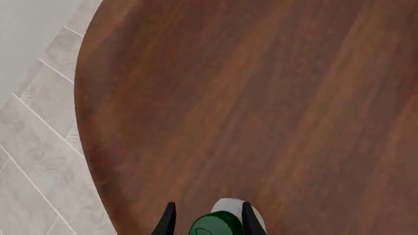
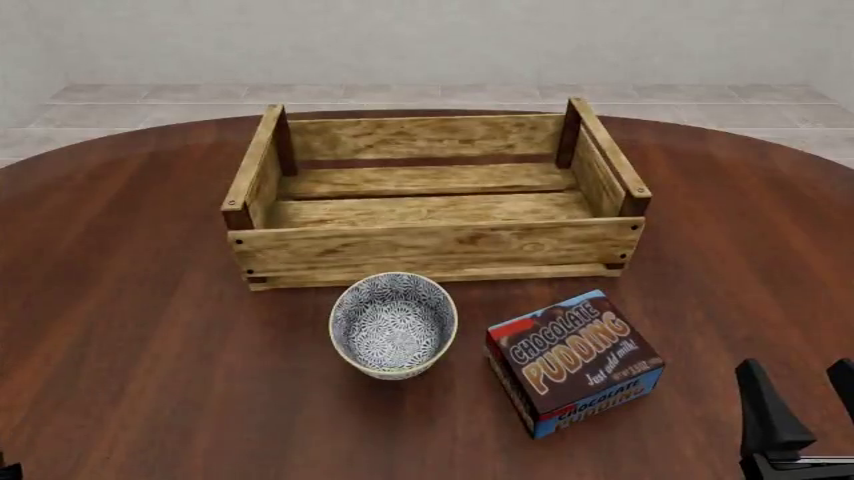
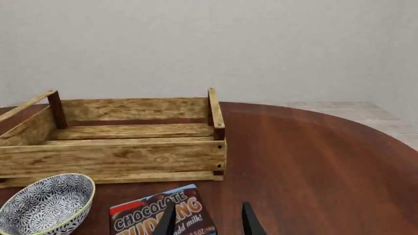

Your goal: Pick up the salad dressing and put it in the tray.

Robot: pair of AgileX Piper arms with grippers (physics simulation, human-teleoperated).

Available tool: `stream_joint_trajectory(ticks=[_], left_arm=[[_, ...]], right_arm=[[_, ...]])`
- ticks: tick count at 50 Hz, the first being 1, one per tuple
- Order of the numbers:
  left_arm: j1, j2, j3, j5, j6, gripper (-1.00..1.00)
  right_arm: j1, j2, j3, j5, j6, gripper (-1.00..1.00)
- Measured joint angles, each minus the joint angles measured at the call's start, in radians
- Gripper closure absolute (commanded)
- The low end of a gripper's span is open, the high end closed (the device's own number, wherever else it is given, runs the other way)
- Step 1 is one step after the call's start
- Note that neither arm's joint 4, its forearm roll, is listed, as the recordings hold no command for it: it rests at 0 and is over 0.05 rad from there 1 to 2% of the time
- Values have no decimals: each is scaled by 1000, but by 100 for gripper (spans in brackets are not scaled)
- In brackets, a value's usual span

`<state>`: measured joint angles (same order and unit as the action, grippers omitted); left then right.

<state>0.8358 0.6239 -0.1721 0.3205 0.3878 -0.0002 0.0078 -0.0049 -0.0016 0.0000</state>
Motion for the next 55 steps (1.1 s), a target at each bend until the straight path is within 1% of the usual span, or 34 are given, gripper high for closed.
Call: stream_joint_trajectory(ticks=[3,4,12,22,35,42,55], left_arm=[[-2,17,16,-14,-1,-100],[-3,22,21,-18,-3,100],[-17,26,22,-31,-26,100],[-31,11,21,-15,-51,100],[-51,-34,7,51,-72,100],[-57,-64,-29,97,-81,100],[-84,-128,-127,188,-99,100]], right_arm=[[0,0,0,0,0,-100],[0,0,0,0,0,-100],[0,0,0,0,0,-100],[0,0,0,0,0,-100],[0,0,0,0,0,-100],[0,0,0,0,0,-100],[0,0,0,0,0,-100]])
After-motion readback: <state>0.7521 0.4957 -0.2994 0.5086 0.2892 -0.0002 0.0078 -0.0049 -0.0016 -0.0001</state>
